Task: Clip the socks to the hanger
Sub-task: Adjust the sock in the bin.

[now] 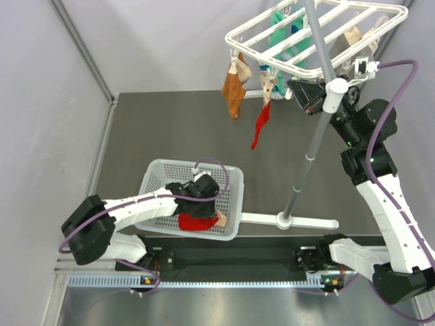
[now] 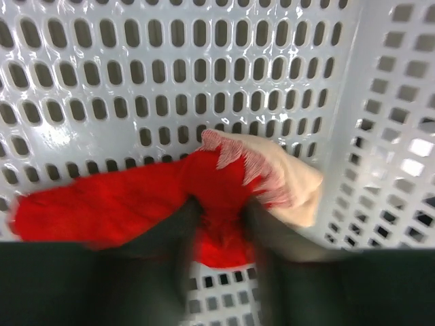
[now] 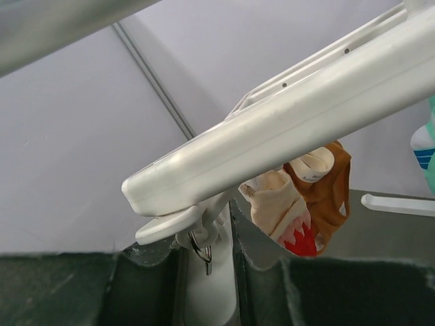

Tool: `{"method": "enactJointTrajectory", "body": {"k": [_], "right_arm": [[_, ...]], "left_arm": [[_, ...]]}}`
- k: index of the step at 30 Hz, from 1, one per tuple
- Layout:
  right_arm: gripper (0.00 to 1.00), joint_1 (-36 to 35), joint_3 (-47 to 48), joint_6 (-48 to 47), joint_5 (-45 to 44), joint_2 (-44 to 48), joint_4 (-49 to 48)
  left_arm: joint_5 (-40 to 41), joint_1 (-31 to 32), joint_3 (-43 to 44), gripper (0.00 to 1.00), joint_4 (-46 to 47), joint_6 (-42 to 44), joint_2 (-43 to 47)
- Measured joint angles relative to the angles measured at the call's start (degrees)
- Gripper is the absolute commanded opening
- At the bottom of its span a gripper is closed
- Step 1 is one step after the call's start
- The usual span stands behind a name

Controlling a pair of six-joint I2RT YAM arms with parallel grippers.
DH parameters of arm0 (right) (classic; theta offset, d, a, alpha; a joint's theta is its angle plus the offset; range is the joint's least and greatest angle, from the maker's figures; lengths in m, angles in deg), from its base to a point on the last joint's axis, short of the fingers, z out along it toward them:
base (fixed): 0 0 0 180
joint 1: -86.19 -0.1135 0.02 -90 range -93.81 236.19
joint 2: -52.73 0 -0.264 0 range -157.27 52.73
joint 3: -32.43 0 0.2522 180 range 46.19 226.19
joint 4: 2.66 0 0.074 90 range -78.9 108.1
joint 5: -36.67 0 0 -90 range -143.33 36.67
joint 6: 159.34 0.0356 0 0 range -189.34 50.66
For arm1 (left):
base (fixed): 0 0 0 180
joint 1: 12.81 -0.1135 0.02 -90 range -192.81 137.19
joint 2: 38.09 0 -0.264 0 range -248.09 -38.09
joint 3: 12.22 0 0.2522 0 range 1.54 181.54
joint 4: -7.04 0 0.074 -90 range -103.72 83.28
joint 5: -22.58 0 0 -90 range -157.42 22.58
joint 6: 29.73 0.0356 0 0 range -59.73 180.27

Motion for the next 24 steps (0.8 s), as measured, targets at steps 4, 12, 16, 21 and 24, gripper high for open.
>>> {"method": "enactJointTrajectory", "body": {"k": [4, 12, 16, 21, 24], "right_arm": [[0.00, -0.02, -0.39, -0.02, 0.04, 0.11, -0.02], [0.00, -0.02, -0.42, -0.02, 0.07, 0.13, 0.24], [0.00, -0.02, -0.42, -0.02, 0.07, 0.13, 0.24], [0.00, -0.04, -0.57, -0.02, 0.04, 0.13, 0.22], [0.00, -0.04, -0.70, -0.04, 0.04, 0.15, 0.39]], "left_arm": [[1.79, 0.00, 0.94, 0.00, 0.07, 2.05, -1.18], [6.71, -3.76, 12.85, 0.00, -1.40, 10.16, 4.26], [4.76, -7.54, 15.82, 0.00, -0.11, 13.55, 8.13], [0.59, -11.04, 13.84, 0.00, 0.68, 14.56, 9.51], [-1.60, -11.28, 8.94, 0.24, 0.66, 13.40, 9.57]]}}
